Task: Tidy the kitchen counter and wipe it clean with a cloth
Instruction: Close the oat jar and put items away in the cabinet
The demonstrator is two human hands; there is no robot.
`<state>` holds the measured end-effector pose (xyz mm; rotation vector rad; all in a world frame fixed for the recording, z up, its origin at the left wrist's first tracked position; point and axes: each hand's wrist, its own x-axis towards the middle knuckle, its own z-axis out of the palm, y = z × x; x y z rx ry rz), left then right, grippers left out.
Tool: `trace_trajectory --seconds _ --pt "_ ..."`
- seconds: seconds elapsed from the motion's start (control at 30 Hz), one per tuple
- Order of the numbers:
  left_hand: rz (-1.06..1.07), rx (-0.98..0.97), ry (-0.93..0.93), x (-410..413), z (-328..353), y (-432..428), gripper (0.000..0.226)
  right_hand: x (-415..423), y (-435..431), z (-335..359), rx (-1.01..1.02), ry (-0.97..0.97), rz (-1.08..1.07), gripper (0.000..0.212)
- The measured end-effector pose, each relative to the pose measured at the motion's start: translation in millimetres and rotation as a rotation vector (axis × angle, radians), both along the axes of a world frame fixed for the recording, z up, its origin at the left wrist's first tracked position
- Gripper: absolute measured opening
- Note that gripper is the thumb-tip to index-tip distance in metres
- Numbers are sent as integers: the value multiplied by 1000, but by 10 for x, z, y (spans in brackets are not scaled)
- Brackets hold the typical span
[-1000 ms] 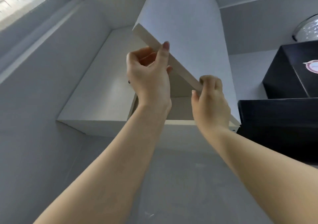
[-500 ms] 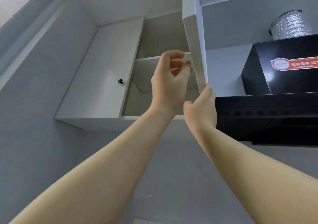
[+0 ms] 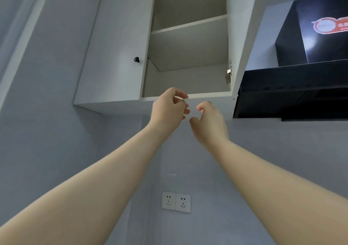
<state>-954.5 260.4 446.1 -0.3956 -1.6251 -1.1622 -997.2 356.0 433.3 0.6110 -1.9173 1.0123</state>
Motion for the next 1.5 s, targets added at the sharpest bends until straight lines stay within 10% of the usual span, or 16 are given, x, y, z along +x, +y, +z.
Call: trace_trajectory --seconds 0.63,0.97,1.1,1.5 --pt "230 -298 -744 -863 -2078 -985 27 -816 -669 -2033 208 -530 28 35" --pt "258 -714 -1135 -1195 -3619 -1334 34 -1042 -832 -3434 314 -996 112 34" --pt "295 -1075 -1319 -1073 -4107 -1377 70 -1121 -931 -3792 416 -1112 132 50" --pt "308 -63 -1525 -949 -4686 -1617 99 -1342 -1106 -4429 574 -1192 23 34"
